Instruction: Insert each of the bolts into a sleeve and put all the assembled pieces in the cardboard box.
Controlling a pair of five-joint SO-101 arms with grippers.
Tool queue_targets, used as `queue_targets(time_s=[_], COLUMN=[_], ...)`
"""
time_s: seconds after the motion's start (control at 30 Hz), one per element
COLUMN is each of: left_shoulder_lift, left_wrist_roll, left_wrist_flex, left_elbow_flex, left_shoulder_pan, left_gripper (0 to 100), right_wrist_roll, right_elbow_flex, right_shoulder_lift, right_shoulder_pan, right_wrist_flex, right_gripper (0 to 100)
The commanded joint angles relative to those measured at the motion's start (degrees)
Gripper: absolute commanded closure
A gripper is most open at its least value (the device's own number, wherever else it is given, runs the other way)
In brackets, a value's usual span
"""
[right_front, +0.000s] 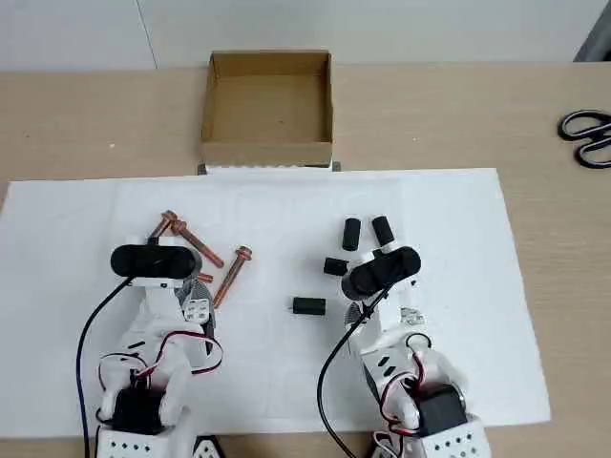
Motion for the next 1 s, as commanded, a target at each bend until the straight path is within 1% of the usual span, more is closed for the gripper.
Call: queue_targets(time_s=[0.0,0.13,0.27,0.33,0.4,0.5,0.63,0.7,0.8,0.97], left_shoulder_lift=[-0.5,-0.5,-0.5,-0.5,-0.5,-0.5,-0.2,-0.2,-0.1,0.5], left_wrist_roll=[0.0,-0.2,-0.2,-0.2,-0.2,-0.2,-0.3,-1.7,-3.2,-3.2], left_wrist_flex=[-1.4,-1.5,-3.1,-2.8,-3.2,-3.0,-3.1,-3.1,-2.8,-2.2], left_elbow_flex=[-0.1,-0.1,0.2,0.0,-2.2,-8.7,-19.2,-22.0,-24.3,-25.4], left_shoulder_pan=[0.4,3.7,10.3,11.6,10.9,8.7,7.4,7.4,7.2,7.1], left_gripper=[99,99,99,99,99,99,99,99,99,99], right_wrist_roll=[-0.2,-0.3,-0.5,-0.3,-0.4,-0.4,-0.1,-0.4,-1.1,-8.4], right_elbow_flex=[-0.3,-0.3,-0.3,-1.0,-4.7,-12.3,-21.2,-24.9,-32.5,-51.2], right_shoulder_lift=[-0.2,-0.2,-0.2,-0.2,-0.2,0.5,2.0,6.0,16.3,36.0], right_shoulder_pan=[0.2,0.2,0.2,0.7,2.9,6.0,7.1,7.1,7.2,7.4], right_wrist_flex=[-1.3,-1.3,-1.4,-1.4,-0.8,-0.8,3.5,6.9,9.5,11.3], right_gripper=[94.7,94.8,94.8,94.8,94.8,94.8,94.9,94.9,94.9,94.9])
